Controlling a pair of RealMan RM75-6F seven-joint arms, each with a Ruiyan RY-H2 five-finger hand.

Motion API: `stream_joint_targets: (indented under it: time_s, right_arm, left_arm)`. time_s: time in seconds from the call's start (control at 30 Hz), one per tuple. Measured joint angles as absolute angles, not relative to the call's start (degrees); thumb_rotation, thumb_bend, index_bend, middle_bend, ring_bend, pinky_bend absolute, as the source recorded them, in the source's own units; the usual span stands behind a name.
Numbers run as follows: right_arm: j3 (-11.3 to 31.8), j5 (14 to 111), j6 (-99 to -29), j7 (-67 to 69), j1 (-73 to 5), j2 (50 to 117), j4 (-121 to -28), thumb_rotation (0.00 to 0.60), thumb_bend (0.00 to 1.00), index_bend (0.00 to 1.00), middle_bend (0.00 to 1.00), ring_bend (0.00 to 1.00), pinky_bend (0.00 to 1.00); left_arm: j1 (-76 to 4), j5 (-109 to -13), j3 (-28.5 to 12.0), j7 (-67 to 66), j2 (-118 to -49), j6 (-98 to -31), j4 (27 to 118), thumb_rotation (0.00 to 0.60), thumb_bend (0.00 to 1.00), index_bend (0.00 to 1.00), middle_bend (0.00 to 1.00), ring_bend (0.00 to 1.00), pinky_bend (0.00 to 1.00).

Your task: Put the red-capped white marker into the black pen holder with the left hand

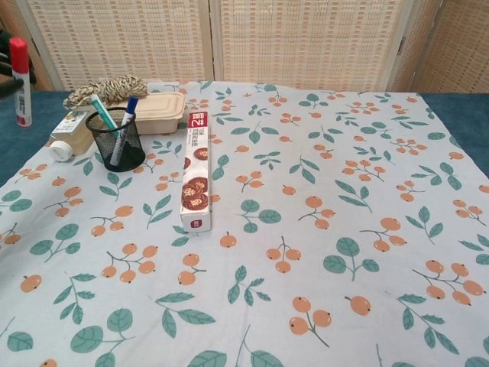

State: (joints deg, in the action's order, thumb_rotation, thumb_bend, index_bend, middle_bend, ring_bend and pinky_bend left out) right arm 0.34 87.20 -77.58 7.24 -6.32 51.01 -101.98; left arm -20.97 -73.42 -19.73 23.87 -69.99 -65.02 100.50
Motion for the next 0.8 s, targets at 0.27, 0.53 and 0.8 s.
stream_joint_targets:
  time_s: [0.27,0.53,0.8]
  right_arm:
    - [0.5,86.6,-78.4,5.8,-5.8,50.9,-102.7,0.6,0.0,0.26,0.06,0.11,0.1]
    - [0.9,85.1,-78.9,5.0,-5.4,50.8,-103.2,0.6,0.0,0.26,0.06,0.11,0.1]
    - [1.2,83.8,-78.0,2.9,-5.6,51.2,-103.8,0.6,0.0,0.26,0.06,0.11,0.1]
  left_arm:
    - [-28.6,-79.3,-22.3,50.8,-64.4,-50.7,92.7,0.6,0.39,0.57,0.61,0.23,0.19]
    - [-38.5,-81.4,-21.8,59.5,-70.7,-44.1,74.8,0.6,0.39,0.58,0.61,0.23,0.19]
    - [-44.2,-83.8,-18.5,69.0,-77.2,-41.8,60.5,0.6,0.39,0.57,0.61,0.23,0.19]
